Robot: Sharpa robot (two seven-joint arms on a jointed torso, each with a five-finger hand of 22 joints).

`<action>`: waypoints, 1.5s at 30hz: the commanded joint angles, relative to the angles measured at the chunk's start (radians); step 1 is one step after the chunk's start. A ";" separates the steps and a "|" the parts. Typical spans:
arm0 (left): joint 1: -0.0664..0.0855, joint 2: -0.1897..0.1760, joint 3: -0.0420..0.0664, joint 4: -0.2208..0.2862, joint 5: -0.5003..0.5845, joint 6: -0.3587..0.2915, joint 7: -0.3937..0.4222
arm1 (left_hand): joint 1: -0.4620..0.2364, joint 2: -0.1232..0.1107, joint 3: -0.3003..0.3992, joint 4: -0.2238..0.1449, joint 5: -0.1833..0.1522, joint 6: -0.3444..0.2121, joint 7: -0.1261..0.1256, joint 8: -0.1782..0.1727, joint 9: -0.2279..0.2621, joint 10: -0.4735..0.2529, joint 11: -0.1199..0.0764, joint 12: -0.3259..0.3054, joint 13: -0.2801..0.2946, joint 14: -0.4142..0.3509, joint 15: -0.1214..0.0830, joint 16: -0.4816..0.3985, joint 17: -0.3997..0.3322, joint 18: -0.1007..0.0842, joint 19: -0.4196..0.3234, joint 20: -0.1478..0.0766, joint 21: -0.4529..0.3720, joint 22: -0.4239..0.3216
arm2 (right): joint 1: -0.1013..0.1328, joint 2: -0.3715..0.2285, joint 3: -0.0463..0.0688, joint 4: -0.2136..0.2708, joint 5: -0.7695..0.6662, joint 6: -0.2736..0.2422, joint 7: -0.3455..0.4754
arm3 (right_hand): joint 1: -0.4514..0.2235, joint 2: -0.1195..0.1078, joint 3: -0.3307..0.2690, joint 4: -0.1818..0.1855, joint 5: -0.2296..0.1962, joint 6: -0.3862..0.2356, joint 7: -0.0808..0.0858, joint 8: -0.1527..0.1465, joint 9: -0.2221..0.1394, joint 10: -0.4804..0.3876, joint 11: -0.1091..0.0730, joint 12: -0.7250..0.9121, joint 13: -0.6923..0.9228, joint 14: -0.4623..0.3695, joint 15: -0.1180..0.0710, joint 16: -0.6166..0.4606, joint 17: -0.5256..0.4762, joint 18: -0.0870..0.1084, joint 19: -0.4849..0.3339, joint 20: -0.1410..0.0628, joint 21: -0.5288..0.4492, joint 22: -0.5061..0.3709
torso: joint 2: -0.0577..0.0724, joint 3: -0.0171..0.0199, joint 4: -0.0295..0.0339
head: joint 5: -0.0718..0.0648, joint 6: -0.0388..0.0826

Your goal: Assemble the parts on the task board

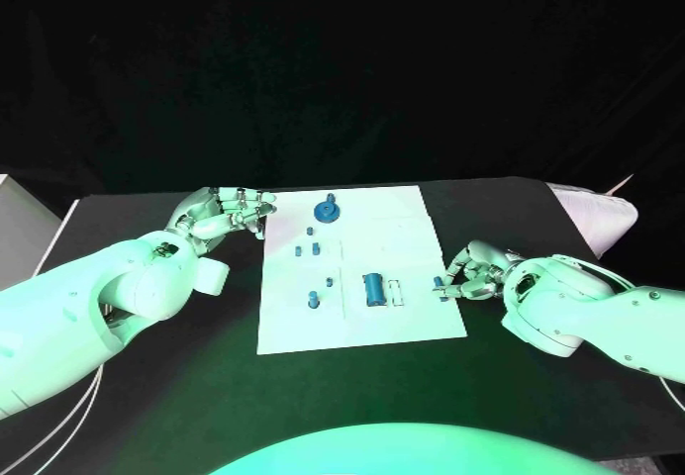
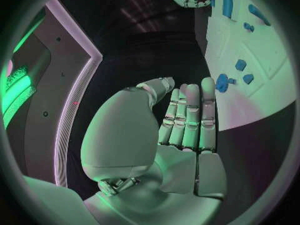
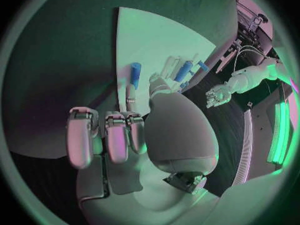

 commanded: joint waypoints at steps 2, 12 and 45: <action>0.000 -0.001 0.001 0.002 0.007 0.008 0.014 | 0.002 0.007 -0.001 0.006 0.000 0.002 -0.001 0.005 -0.001 -0.007 0.002 0.005 0.000 -0.004 -0.003 -0.004 -0.002 0.015 0.006 -0.001 -0.002 -0.001 | -0.011 0.011 -0.001 -0.012 -0.068 0.020 -0.065 | -0.019 -0.003 0.007 0.000 0.004 0.008 0.000 0.007 0.000 0.108 -0.007 0.002 0.264 0.104 -0.002 0.004 0.263 -0.013 0.065 0.001 -0.003 0.171 | 0.000 -0.0001 -0.0001 | 0.001 -0.002; -0.001 -0.003 0.001 0.002 0.007 0.009 0.014 | 0.001 0.007 -0.001 0.008 0.000 0.002 -0.001 0.006 -0.002 -0.007 0.002 0.005 0.000 -0.004 -0.003 -0.003 -0.002 0.015 0.006 -0.001 -0.003 -0.002 | -0.021 0.036 -0.001 -0.032 -0.105 0.024 -0.086 | -0.028 -0.004 0.008 0.000 0.004 0.009 0.000 0.009 0.000 0.108 -0.008 0.002 0.264 0.104 -0.003 0.004 0.263 -0.014 0.066 0.001 -0.002 0.172 | 0.000 0.0008 -0.0009 | 0.004 -0.003; -0.003 -0.007 0.001 0.005 0.007 0.014 0.010 | -0.001 0.008 -0.001 0.011 0.000 0.002 -0.001 0.007 -0.002 -0.008 0.002 0.005 0.000 -0.004 -0.002 -0.003 -0.002 0.015 0.007 -0.001 -0.004 -0.003 | -0.038 0.077 -0.002 -0.028 -0.172 0.081 -0.126 | 0.147 -0.091 0.293 -0.037 0.177 0.014 -0.002 0.009 -0.013 0.108 -0.012 0.002 0.264 0.104 -0.008 0.004 0.263 -0.015 0.067 -0.006 -0.003 0.178 | -0.001 -0.0010 -0.0008 | 0.004 -0.005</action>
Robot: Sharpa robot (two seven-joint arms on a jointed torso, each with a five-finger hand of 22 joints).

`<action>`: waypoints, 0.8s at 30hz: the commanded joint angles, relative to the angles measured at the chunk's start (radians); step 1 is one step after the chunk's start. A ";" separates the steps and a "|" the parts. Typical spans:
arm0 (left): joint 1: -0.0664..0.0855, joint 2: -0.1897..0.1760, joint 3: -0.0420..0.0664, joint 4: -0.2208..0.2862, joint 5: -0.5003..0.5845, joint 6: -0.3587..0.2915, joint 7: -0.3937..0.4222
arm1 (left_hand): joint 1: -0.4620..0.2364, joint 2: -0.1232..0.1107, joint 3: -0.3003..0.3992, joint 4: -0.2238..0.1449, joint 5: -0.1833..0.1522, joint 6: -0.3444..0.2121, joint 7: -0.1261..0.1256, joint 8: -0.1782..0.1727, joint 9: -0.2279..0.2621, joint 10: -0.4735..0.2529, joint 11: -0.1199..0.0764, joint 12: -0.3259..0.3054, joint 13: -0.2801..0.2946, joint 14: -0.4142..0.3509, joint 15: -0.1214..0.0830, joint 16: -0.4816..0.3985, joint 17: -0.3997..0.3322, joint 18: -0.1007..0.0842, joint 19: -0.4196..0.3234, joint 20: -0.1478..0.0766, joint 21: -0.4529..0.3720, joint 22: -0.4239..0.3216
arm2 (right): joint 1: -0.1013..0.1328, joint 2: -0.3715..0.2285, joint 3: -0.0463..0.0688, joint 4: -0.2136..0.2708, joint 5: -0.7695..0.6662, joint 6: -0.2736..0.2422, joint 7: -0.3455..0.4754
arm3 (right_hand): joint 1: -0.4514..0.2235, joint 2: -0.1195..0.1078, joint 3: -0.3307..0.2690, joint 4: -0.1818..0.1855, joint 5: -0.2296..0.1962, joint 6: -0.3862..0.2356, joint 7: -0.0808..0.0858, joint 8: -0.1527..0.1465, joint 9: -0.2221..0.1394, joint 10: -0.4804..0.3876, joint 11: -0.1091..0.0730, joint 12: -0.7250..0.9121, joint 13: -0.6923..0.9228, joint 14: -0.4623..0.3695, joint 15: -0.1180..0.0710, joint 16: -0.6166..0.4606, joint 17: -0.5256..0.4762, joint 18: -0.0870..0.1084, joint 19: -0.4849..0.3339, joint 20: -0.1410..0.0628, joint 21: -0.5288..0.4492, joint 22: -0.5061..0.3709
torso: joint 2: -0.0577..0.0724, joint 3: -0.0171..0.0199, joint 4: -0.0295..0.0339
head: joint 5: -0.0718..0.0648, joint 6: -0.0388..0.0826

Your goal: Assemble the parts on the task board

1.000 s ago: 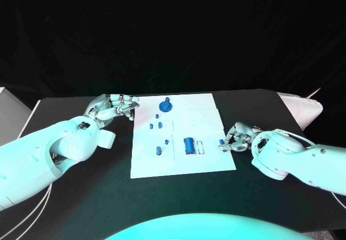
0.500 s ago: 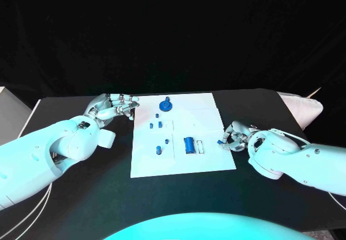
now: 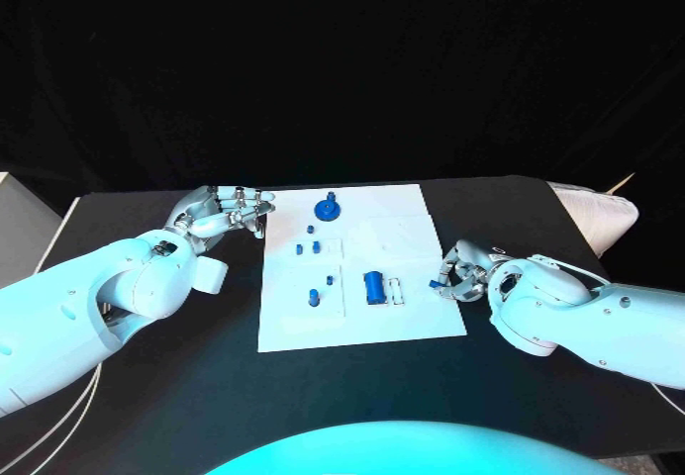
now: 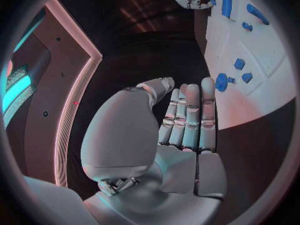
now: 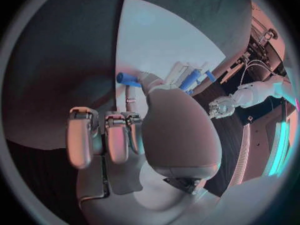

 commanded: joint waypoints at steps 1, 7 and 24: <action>0.000 0.001 0.001 0.004 0.006 0.013 0.011 | -0.001 0.008 -0.001 0.006 0.000 0.002 -0.001 0.007 -0.002 -0.008 0.002 0.006 0.000 -0.004 -0.002 -0.003 -0.001 0.015 0.007 -0.001 -0.004 -0.001 | -0.014 0.008 -0.011 0.002 -0.019 0.076 -0.030 | -0.001 -0.014 0.017 0.000 0.021 0.001 0.004 -0.002 -0.063 0.104 -0.001 0.002 0.263 0.104 0.000 0.004 0.263 -0.015 0.067 -0.006 -0.002 0.179 | 0.000 0.0001 0.0001 | 0.000 0.001; 0.000 0.000 0.001 0.004 0.006 0.013 0.011 | 0.000 0.009 -0.001 0.006 0.000 0.002 -0.001 0.007 -0.002 -0.008 0.002 0.006 0.000 -0.004 -0.003 -0.003 -0.001 0.015 0.007 -0.001 -0.005 -0.002 | -0.013 0.004 -0.011 0.024 -0.009 0.021 -0.024 | -0.013 -0.019 0.049 0.002 0.064 0.009 0.002 0.004 -0.062 0.104 -0.003 0.002 0.263 0.104 -0.001 0.004 0.263 -0.017 0.071 -0.006 0.009 0.188 | 0.000 0.0003 -0.0002 | 0.001 0.000; 0.000 0.002 0.001 0.005 0.006 0.013 0.010 | 0.000 0.009 -0.001 0.006 0.000 0.002 -0.001 0.007 -0.002 -0.008 0.002 0.006 0.000 -0.004 -0.003 -0.003 -0.001 0.015 0.007 -0.001 -0.005 -0.002 | 0.049 0.020 -0.008 0.119 0.145 -0.087 0.003 | -0.054 -0.024 0.059 0.019 0.070 0.016 -0.004 0.012 -0.058 0.104 -0.008 0.002 0.263 0.104 -0.005 0.004 0.263 -0.022 0.078 -0.009 0.031 0.201 | 0.001 -0.0009 0.0004 | -0.005 -0.001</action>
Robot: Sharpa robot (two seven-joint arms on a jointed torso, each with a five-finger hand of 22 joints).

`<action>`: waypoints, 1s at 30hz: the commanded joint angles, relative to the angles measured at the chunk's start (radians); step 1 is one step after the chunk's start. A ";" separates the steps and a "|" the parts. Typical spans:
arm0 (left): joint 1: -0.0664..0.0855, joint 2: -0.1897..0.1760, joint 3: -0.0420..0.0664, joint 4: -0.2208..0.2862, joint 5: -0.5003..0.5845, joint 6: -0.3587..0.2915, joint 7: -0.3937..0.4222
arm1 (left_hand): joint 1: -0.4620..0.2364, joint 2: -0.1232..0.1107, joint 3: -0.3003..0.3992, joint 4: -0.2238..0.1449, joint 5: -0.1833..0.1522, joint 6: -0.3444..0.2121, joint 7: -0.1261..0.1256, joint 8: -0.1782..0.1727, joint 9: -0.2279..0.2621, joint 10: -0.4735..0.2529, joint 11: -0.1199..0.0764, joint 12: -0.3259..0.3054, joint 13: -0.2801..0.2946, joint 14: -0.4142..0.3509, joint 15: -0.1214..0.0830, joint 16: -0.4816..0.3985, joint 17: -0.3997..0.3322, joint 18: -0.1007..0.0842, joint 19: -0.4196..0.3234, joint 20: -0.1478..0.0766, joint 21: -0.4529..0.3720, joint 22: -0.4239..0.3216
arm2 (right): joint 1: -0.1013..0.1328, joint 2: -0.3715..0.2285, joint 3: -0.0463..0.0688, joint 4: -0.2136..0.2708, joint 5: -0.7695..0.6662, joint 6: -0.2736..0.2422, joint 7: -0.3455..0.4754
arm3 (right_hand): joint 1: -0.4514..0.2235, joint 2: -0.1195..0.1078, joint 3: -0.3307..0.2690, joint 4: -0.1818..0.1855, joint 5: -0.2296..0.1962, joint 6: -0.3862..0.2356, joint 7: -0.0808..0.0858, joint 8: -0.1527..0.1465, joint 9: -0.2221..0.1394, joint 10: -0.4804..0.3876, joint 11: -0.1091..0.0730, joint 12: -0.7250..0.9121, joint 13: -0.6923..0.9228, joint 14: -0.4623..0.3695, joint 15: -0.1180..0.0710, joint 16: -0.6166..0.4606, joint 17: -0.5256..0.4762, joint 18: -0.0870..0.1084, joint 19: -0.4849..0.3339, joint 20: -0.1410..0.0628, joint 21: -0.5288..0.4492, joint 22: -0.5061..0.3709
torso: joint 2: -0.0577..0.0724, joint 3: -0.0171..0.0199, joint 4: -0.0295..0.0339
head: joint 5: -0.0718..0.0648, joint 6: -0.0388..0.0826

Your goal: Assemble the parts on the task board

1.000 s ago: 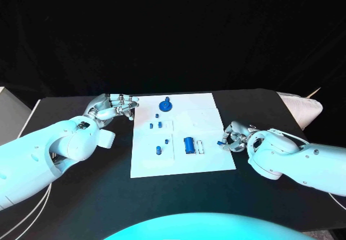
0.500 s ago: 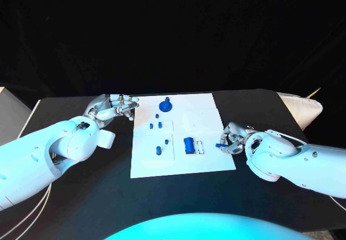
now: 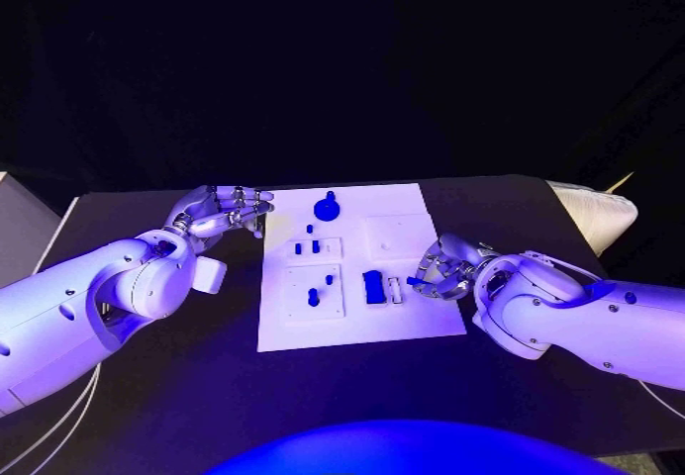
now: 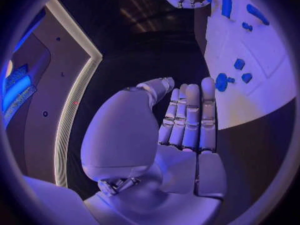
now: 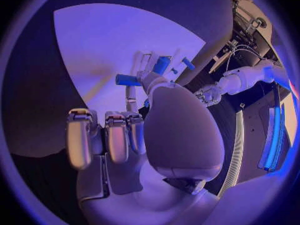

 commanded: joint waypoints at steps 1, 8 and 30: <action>0.000 0.002 0.001 0.004 0.005 0.013 0.010 | 0.000 0.009 -0.001 0.006 0.000 0.002 -0.001 0.003 -0.001 -0.008 0.002 0.006 0.000 -0.004 -0.003 -0.003 -0.001 0.016 0.007 -0.001 -0.005 -0.002 | 0.000 0.016 -0.001 -0.008 0.055 -0.021 0.007 | -0.013 0.000 -0.002 0.008 0.006 0.007 -0.002 0.005 0.001 0.104 -0.008 0.002 0.263 0.104 -0.005 0.004 0.263 -0.006 0.078 -0.009 0.003 0.201 | 0.000 -0.0009 -0.0005 | -0.001 0.001; 0.000 0.001 0.001 0.005 0.005 0.013 0.010 | 0.000 0.009 -0.001 0.006 0.000 0.002 -0.001 0.003 -0.001 -0.008 0.002 0.006 0.000 -0.004 -0.003 -0.003 -0.001 0.016 0.007 -0.001 -0.005 -0.002 | -0.006 0.041 -0.002 -0.023 0.071 -0.018 -0.001 | -0.042 0.001 -0.006 0.018 -0.001 0.006 -0.003 0.008 0.002 0.104 -0.009 0.002 0.263 0.104 -0.006 0.004 0.263 -0.007 0.079 -0.010 0.007 0.203 | 0.000 0.0001 0.0000 | 0.000 -0.001; 0.000 0.000 0.001 0.006 0.005 0.019 0.006 | -0.003 0.010 -0.002 0.011 0.001 0.002 -0.001 0.005 -0.002 -0.008 0.002 0.007 -0.001 -0.004 -0.002 -0.003 -0.001 0.015 0.008 0.000 -0.007 -0.003 | -0.020 0.117 -0.004 -0.098 0.065 0.037 -0.033 | -0.191 0.053 -0.052 0.022 -0.127 0.006 -0.005 0.014 0.003 0.104 -0.010 0.002 0.263 0.104 -0.006 0.004 0.263 -0.007 0.079 -0.008 0.006 0.206 | 0.000 0.0005 0.0000 | 0.002 -0.007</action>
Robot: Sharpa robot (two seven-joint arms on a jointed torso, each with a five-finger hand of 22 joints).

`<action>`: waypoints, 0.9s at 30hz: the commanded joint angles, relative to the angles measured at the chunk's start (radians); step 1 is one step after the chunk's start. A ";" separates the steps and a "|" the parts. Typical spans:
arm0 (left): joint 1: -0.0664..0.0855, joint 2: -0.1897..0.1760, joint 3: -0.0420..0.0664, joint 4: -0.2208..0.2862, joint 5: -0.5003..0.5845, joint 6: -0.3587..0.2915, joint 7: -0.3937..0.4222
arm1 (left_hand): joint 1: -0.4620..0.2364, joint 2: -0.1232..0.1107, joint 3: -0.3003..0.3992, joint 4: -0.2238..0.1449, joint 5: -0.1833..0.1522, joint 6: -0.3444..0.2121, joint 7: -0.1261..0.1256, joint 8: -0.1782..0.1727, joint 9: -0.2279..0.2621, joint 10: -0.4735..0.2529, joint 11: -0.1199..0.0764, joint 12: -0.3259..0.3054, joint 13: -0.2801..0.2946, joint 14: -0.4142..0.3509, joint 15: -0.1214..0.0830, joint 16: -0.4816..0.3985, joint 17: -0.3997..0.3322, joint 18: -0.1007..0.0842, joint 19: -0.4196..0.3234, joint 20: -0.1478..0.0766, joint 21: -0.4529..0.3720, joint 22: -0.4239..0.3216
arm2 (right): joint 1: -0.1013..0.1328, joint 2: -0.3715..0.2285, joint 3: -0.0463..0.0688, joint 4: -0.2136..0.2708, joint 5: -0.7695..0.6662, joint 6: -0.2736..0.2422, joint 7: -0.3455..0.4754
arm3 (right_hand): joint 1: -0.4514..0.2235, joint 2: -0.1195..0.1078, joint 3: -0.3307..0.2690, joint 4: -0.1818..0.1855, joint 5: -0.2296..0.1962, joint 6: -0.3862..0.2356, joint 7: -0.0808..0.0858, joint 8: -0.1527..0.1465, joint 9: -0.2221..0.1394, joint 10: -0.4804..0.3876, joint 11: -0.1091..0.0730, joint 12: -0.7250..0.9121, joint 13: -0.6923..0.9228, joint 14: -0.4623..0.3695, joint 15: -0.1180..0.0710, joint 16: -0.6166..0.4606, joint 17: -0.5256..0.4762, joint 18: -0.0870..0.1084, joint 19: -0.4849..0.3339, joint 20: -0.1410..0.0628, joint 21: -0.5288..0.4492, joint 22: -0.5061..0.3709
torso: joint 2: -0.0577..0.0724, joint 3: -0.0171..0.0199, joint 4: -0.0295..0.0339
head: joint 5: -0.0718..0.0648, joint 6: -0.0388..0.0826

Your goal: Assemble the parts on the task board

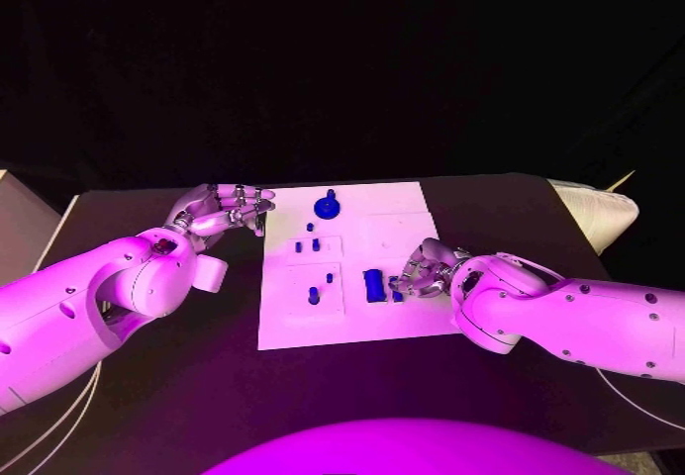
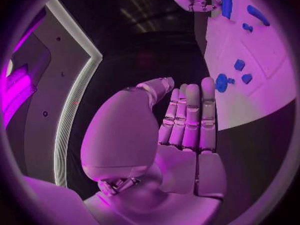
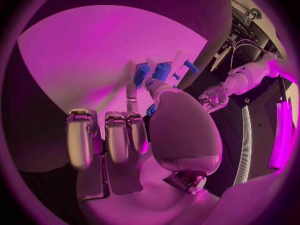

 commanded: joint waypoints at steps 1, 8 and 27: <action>0.000 0.000 0.001 0.003 0.005 0.017 0.007 | -0.003 0.010 -0.002 0.006 0.001 0.002 -0.001 0.005 -0.001 -0.008 0.002 0.003 -0.001 -0.004 -0.002 -0.003 -0.002 0.015 0.008 0.000 -0.003 -0.002 | -0.002 0.006 0.000 -0.004 -0.009 0.031 -0.006 | -0.011 0.003 -0.008 0.000 -0.007 0.005 -0.003 -0.002 -0.003 0.104 -0.010 0.002 0.264 0.104 -0.006 0.004 0.263 -0.008 0.079 -0.009 0.004 0.207 | 0.000 -0.0003 -0.0001 | 0.001 -0.003; 0.000 0.000 0.001 0.003 0.005 0.018 0.006 | -0.003 0.010 -0.002 0.006 0.001 0.002 -0.001 0.005 -0.001 -0.008 0.002 0.003 -0.001 -0.004 -0.002 -0.003 -0.002 0.015 0.008 0.000 -0.003 -0.002 | -0.003 0.011 0.000 -0.010 -0.012 0.047 -0.006 | -0.010 0.002 -0.010 -0.002 -0.011 0.005 -0.004 -0.001 -0.003 0.104 -0.011 0.002 0.264 0.104 -0.006 0.004 0.263 -0.007 0.079 -0.009 0.002 0.206 | -0.001 -0.0001 -0.0005 | 0.002 -0.003; 0.000 0.000 0.001 0.001 0.005 0.017 0.005 | -0.007 0.013 -0.002 0.011 0.001 0.002 -0.001 0.006 -0.002 -0.009 0.002 0.004 -0.001 -0.004 -0.002 -0.002 -0.002 0.015 0.008 0.000 -0.006 -0.003 | -0.007 -0.023 0.000 0.004 0.000 0.010 0.076 | -0.032 0.010 -0.144 0.003 -0.220 -0.005 -0.002 0.011 -0.001 0.104 -0.008 0.002 0.264 0.104 -0.005 0.004 0.263 -0.002 0.072 -0.009 -0.025 0.194 | 0.000 0.0013 -0.0011 | 0.005 -0.001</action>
